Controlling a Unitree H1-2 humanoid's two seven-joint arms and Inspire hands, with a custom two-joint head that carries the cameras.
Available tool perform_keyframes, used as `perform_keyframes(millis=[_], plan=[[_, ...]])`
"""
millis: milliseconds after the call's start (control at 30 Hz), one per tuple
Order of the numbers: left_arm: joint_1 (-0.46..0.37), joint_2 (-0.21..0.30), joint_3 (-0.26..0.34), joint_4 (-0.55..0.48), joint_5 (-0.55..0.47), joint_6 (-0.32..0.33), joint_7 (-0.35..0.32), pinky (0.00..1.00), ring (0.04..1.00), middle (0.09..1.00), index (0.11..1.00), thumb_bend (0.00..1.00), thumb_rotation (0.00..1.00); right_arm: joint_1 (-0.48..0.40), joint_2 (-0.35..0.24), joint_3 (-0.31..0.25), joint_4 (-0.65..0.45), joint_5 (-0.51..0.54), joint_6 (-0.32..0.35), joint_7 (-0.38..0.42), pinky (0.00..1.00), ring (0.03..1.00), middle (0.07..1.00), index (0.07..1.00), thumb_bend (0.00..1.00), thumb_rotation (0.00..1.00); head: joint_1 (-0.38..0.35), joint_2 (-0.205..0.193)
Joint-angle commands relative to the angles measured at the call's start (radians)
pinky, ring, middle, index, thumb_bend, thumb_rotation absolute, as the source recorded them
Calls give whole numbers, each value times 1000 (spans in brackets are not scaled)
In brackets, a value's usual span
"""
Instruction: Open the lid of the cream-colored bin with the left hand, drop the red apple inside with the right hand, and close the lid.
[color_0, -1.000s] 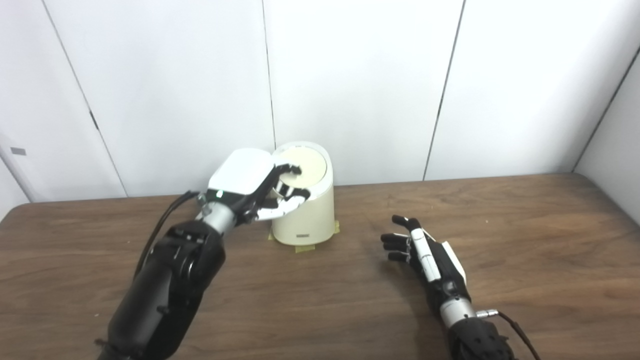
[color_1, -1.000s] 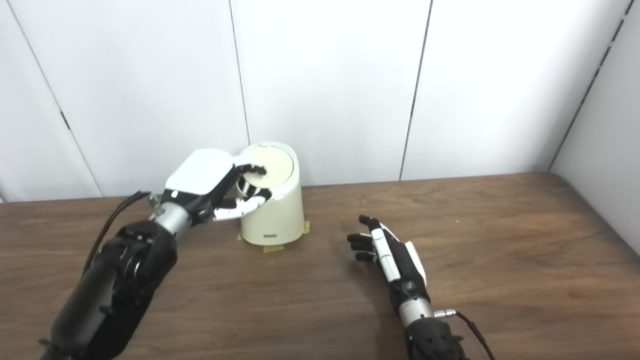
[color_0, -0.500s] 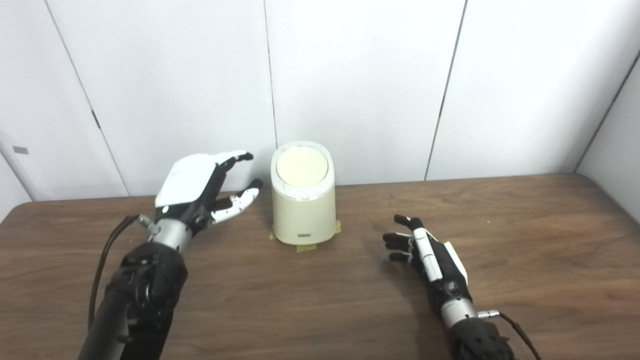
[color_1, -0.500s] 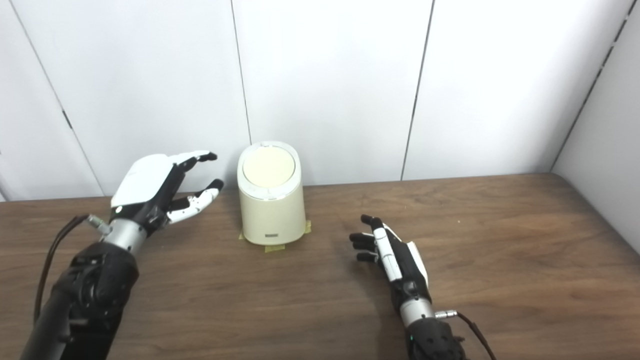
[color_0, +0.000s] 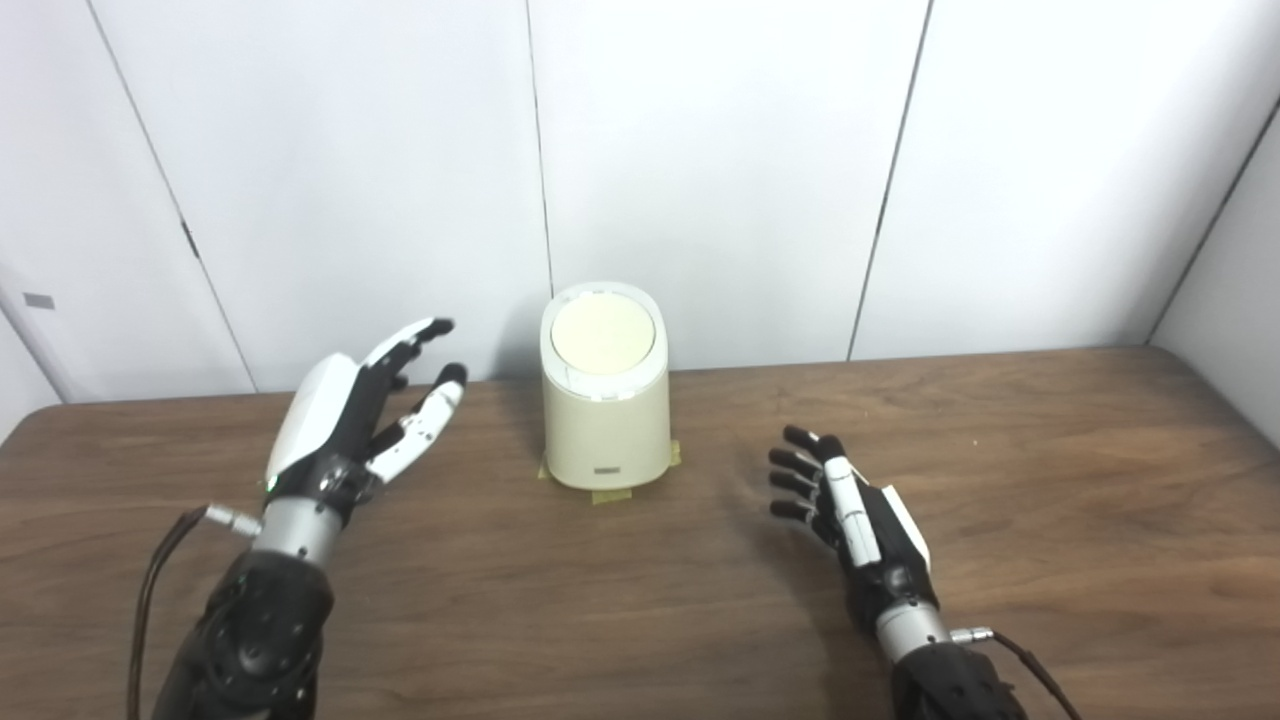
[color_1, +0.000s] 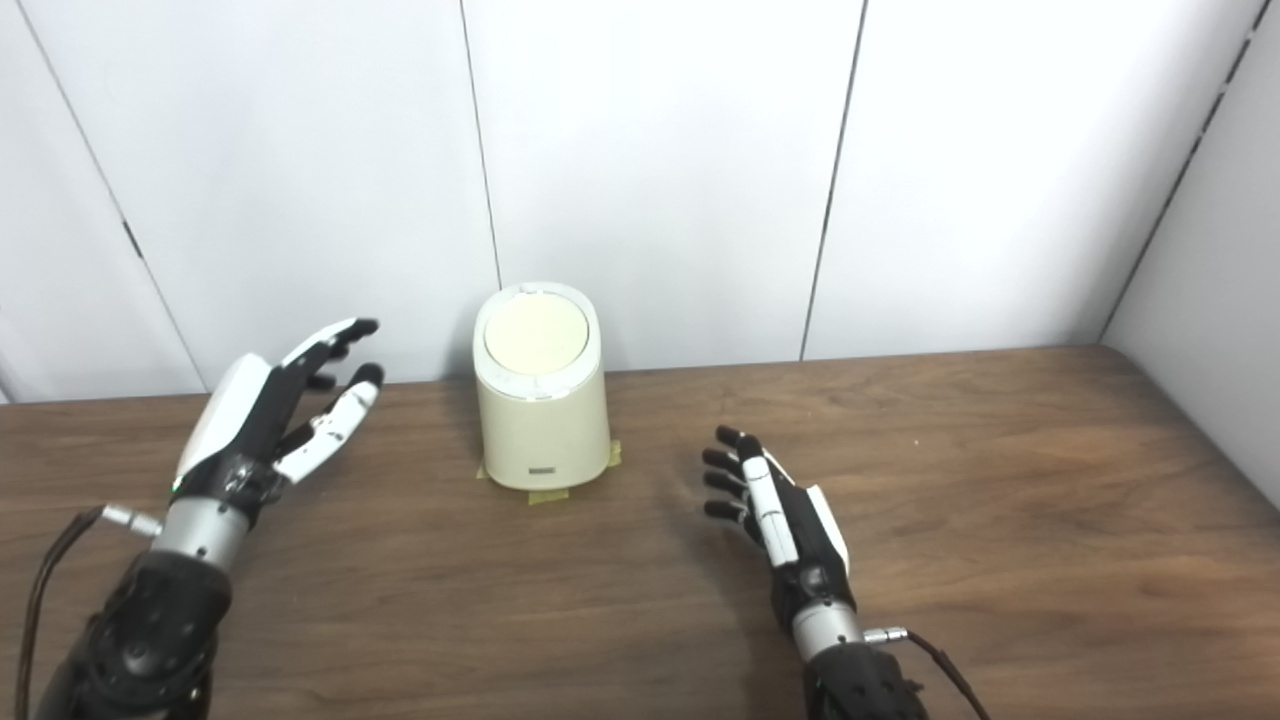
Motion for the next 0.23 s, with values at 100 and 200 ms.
perform_keyframes(millis=[100,200], plan=[[25,-10,61,-5,-230,-63,8,846,891,894,907,329,834,-25,-7,-9,-67,23,-57,18,872,920,914,933,541,977,0,2],[64,-29,91,-18,-338,-44,11,874,891,911,924,353,849,-22,-6,-21,-82,36,-53,16,872,922,924,935,563,970,1,2]])
